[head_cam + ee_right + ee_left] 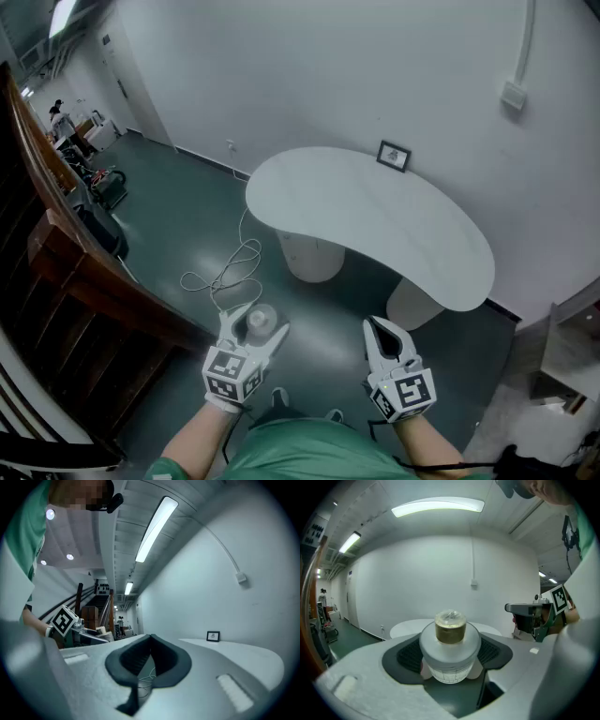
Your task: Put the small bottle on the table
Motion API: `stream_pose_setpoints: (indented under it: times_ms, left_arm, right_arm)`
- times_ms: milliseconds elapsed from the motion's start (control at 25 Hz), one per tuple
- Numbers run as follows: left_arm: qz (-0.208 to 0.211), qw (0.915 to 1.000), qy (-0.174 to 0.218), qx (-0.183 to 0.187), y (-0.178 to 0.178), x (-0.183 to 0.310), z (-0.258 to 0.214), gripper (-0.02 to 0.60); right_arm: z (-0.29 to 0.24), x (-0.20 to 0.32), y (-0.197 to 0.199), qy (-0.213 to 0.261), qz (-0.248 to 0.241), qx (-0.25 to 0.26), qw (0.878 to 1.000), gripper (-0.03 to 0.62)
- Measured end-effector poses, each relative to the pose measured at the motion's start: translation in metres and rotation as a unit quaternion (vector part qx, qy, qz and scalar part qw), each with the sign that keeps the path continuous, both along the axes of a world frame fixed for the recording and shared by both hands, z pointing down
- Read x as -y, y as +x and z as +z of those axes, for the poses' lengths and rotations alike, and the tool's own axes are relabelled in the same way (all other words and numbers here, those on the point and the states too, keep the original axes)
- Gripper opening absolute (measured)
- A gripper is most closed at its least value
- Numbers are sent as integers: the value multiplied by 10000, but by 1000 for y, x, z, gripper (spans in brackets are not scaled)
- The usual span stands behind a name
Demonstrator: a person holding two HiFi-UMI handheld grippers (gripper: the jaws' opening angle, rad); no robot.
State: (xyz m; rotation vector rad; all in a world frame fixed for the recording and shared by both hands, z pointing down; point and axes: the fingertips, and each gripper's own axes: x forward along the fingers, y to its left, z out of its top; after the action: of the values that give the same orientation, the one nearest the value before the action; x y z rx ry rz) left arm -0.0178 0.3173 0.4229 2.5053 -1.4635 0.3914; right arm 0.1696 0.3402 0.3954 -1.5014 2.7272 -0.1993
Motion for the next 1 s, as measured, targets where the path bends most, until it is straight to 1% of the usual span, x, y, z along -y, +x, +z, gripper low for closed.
stream_pose_setpoints:
  times_ms: [80, 200, 280, 440, 680, 840, 1000]
  left_arm:
    - [1, 10000, 64, 70, -13, -10, 1, 344]
    - [11, 9994, 251, 243, -32, -11, 0, 344]
    - [22, 9992, 261, 302, -42, -13, 8, 344]
    - [6, 9995, 180, 278, -60, -22, 19, 344]
    - [100, 9995, 204, 210, -77, -22, 18, 344]
    - [197, 9991, 318, 186, -91, -9, 14, 344]
    - [320, 9985, 438, 118, -114, 5, 9, 344]
  right_arm:
    - [-2, -7, -8, 70, 11, -49, 10000, -6]
    - [-7, -2, -23, 197, 28, -73, 9998, -6]
    - [-4, 0, -33, 158, 51, -99, 9998, -6]
    - [0, -6, -50, 61, 58, -180, 9998, -6]
    - [-2, -8, -61, 116, 202, -178, 9996, -6]
    - [-7, 3, -69, 172, 421, -324, 9984, -6]
    - [-15, 16, -87, 243, 643, -451, 9966, -5]
